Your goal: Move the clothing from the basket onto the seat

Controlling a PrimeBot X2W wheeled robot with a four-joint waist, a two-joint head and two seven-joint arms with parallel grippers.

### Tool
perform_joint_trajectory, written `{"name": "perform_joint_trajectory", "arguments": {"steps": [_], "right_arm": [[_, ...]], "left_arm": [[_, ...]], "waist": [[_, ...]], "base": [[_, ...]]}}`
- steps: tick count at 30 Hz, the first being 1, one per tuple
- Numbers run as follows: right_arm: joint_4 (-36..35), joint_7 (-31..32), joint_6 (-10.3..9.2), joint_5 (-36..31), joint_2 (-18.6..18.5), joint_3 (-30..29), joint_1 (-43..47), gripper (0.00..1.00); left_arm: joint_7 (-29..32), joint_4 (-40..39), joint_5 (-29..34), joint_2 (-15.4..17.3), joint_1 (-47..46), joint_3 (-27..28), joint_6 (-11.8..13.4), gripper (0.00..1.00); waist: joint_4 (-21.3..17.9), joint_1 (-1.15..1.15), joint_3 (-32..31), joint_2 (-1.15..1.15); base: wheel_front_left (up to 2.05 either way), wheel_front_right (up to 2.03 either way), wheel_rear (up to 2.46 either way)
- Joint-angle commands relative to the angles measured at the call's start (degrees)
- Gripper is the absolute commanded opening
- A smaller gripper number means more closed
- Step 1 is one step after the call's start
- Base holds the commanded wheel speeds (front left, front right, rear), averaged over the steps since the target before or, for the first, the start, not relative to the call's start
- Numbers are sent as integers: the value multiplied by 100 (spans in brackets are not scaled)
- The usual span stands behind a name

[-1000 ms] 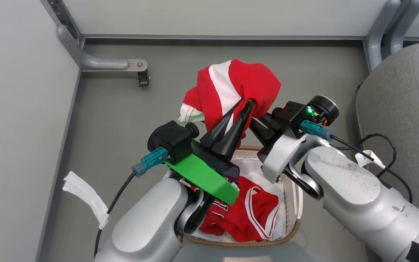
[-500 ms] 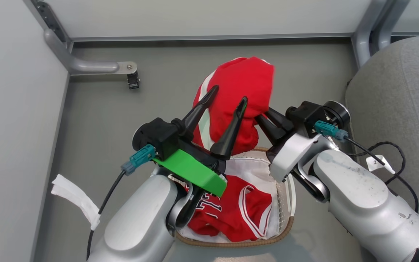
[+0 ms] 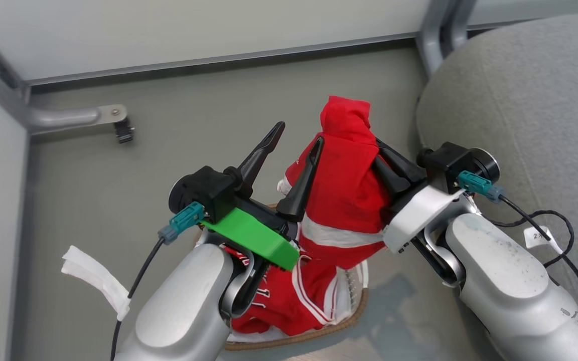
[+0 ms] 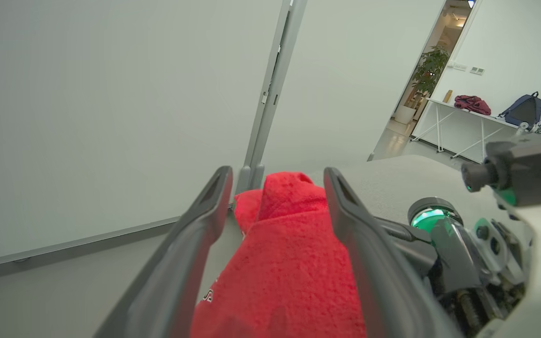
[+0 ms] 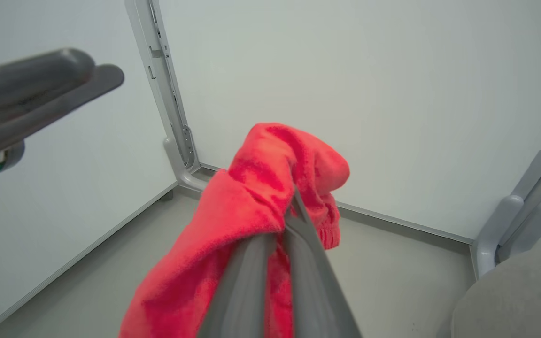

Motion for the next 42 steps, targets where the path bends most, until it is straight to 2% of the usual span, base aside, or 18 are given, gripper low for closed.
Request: {"name": "perform_joint_trajectory", "arguments": {"steps": [1,15,24,32,35,42], "right_arm": [[-57,-15,-6,-44,20,-60,122,0],[-502,-14,-6,-89,168,-615,623,0],[-709,-15,-6,-113,190,-904,933,0],[-713,-15,-6,-325,56,-1227,951,0],[-614,-14,-6,-377,-21,-1386,676,0],[-54,-14,-6,-559,-491,-2068,-251,0]], "left_arm": [[3,16,57,64,44,26,-2,100],[2,98,175,225,127,-26,-1,100],[3,116,139,277,152,-125,-1,100],[3,148,139,352,-18,-305,-1,100],[2,149,162,419,-28,-310,-1,100],[2,142,193,659,-218,-482,-1,100]], "waist": [[-490,0,13,0],[-2027,0,23,0],[-2734,0,35,0],[-2790,0,255,0],[-2784,0,415,0],[-2531,0,923,0]], "base": [[0,0,0],[0,0,0],[0,0,0],[0,0,0],[0,0,0],[0,0,0]]}}
